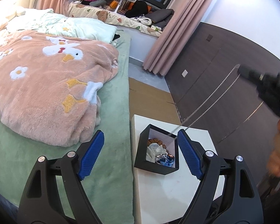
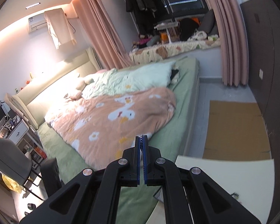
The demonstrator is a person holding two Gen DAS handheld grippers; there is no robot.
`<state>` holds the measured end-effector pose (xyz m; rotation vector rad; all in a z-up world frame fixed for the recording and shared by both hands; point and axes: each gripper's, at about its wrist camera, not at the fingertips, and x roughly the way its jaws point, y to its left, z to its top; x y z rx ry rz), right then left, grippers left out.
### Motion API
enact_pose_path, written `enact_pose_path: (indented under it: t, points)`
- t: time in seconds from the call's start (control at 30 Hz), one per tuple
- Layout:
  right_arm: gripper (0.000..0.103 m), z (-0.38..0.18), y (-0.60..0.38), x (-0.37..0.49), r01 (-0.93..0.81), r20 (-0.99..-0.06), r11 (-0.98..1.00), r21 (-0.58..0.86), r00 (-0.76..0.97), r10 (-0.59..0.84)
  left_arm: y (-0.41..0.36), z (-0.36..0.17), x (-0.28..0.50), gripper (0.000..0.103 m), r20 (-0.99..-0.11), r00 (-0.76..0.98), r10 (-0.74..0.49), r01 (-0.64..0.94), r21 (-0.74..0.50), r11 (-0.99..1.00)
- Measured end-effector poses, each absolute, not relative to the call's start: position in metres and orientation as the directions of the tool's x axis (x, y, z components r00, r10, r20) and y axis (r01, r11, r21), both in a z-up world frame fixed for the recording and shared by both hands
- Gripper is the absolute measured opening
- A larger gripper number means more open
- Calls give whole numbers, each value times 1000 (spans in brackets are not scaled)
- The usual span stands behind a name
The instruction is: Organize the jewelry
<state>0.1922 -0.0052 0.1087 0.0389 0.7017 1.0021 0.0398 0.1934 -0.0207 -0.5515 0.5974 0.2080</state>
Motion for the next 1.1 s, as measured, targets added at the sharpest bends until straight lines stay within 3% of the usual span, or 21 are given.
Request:
enact_pose_path:
  t: [0.3, 0.4, 0.43, 0.47, 0.5, 0.57, 0.67, 1.1]
  points:
    - [4, 39, 2, 206, -694, -615, 620, 366, 319, 721, 198, -31, 38, 80, -601, 799, 32, -358, -432, 828]
    - [10, 20, 0, 219, -658, -659, 659, 365, 318, 682, 195, -32, 38, 80, -604, 796, 28, -356, -430, 830]
    - [16, 14, 0, 222, -648, -674, 667, 368, 308, 671, 194, -33, 39, 80, -606, 795, 27, -354, -428, 832]
    - [51, 8, -4, 225, -638, -679, 671, 377, 303, 669, 193, -33, 40, 80, -607, 794, 26, -353, -426, 833]
    - [79, 8, -8, 225, -632, -667, 678, 374, 324, 671, 192, -33, 41, 80, -608, 793, 25, -351, -424, 835]
    - [79, 10, -18, 221, -632, -634, 690, 353, 381, 673, 189, -34, 43, 80, -610, 792, 21, -346, -421, 838]
    - [73, 1, -40, 223, -600, -646, 701, 386, 367, 670, 183, -36, 48, 80, -615, 788, 10, -338, -419, 843]
    - [74, -40, -171, 228, -407, -693, 819, 404, 449, 565, 120, -42, 94, 80, -640, 764, -83, -240, -400, 884]
